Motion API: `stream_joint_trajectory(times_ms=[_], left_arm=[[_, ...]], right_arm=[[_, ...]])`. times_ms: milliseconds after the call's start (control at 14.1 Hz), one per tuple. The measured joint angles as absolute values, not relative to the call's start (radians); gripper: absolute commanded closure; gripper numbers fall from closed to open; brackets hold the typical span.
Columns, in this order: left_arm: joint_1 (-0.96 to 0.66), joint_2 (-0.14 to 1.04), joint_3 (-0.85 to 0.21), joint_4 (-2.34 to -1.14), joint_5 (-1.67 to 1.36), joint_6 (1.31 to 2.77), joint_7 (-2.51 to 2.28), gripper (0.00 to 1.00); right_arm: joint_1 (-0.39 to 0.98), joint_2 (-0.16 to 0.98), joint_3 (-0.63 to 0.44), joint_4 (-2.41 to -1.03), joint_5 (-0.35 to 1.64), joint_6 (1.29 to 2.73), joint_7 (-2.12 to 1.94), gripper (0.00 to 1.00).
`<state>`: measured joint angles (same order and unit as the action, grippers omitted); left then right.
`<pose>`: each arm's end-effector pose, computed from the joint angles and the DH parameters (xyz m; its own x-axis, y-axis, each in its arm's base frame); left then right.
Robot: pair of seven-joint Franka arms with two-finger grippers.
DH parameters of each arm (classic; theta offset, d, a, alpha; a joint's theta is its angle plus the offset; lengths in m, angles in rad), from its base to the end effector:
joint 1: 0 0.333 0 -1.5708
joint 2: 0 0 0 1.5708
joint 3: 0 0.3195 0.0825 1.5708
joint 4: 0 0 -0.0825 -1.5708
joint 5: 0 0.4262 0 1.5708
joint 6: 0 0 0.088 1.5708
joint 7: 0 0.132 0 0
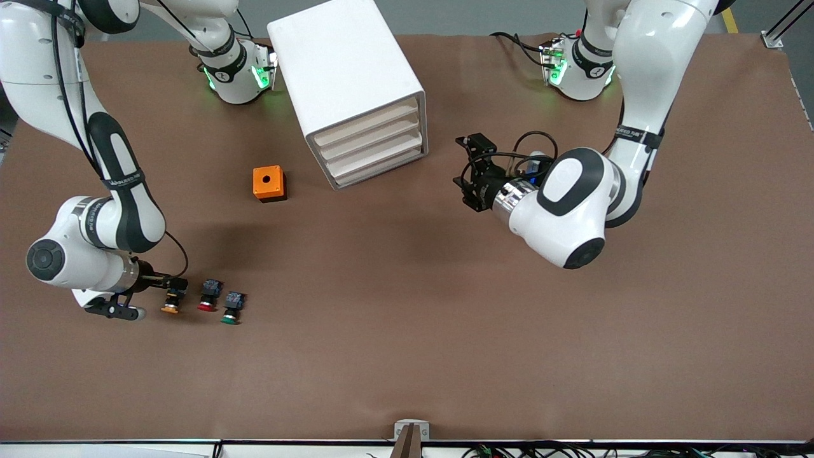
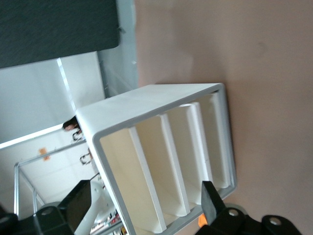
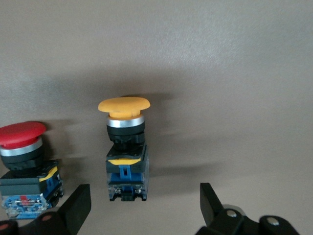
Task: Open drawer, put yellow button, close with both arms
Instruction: 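Grasp the drawer front with the left gripper while the right grasps yellow button, then pull the drawer open with the left gripper while the right lifts button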
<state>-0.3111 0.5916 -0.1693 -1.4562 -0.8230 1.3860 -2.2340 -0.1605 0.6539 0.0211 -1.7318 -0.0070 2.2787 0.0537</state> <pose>0.5583 -0.3911 0.3277 -0.4274 0.8744 -0.2296 0.4983 0.0160 -0.8668 0.6789 -0.0961 0.1423 0.9760 -0.1895 -0.1069 -0.1909 -0.9816 -0.0023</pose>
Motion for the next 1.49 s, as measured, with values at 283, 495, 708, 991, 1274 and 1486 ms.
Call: stream_joint_trajectory(times_ms=[283,495,708,991,1274,1486], left_arm=[[-0.358,0.636,-0.172,-1.455,-0.907,1.385,-2.354,0.23],[-0.414,0.664,-0.173,-1.453,-0.918,1.385,-2.361,0.24],[-0.467,0.698,-0.173,-1.444,-0.942,1.386,-2.361,0.24],[-0.512,0.749,-0.173,-1.435,-0.979,1.411,-2.362,0.38],[-0.544,0.774,-0.173,-1.432,-1.021,1.426,-2.362,0.40],[-0.571,0.784,-0.173,-1.431,-1.035,1.456,-2.362,0.75]], right_arm=[[-0.160,0.657,0.024,-1.732,0.005,2.277,0.054,0.56],[-0.160,0.657,0.026,-1.732,0.007,2.275,0.054,0.77],[-0.160,0.657,0.027,-1.731,0.008,2.275,0.054,0.96],[-0.160,0.657,0.029,-1.716,0.009,2.274,0.054,1.00],[-0.147,0.642,0.040,-1.637,0.016,2.116,0.102,1.00],[-0.116,0.603,0.044,-1.586,0.029,1.973,0.191,1.00]])
